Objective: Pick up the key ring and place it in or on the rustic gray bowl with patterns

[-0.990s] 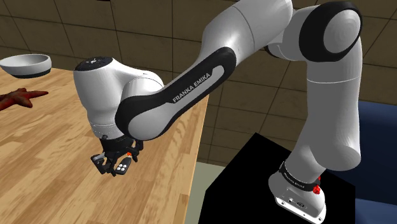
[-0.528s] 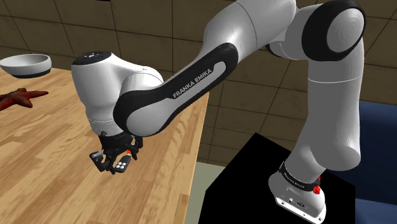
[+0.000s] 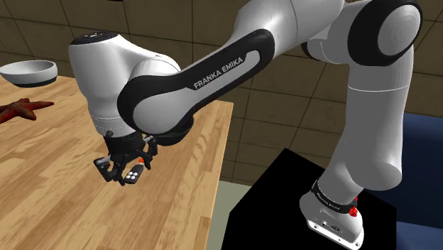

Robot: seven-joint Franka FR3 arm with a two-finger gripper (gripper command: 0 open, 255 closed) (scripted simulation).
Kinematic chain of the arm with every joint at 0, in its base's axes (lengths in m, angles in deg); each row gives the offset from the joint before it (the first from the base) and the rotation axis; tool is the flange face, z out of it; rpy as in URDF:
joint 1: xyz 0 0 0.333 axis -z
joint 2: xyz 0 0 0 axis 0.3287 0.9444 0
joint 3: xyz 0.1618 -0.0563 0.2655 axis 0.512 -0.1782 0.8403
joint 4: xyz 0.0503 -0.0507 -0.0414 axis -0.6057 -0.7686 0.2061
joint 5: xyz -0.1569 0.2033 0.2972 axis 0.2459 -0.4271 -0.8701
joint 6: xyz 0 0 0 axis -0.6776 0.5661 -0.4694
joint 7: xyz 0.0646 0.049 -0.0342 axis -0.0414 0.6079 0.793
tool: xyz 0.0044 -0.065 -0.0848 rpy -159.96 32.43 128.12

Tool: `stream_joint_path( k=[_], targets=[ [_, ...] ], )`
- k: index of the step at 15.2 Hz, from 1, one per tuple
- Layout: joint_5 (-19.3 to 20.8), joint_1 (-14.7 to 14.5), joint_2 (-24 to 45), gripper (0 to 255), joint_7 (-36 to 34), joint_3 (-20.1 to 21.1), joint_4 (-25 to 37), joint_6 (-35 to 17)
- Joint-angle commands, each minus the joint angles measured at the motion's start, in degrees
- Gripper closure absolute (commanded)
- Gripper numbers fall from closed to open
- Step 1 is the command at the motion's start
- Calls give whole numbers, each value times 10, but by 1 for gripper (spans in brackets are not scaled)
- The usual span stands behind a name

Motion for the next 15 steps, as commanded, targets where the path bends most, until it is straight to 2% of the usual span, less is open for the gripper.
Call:
stream_joint_path(
  k=[1, 15],
  targets=[
    [-5, 2, -7, 255, 4, 2, 7, 13],
    [-28, 4, -35, 255, 20, 13, 81, 109]
  ],
)
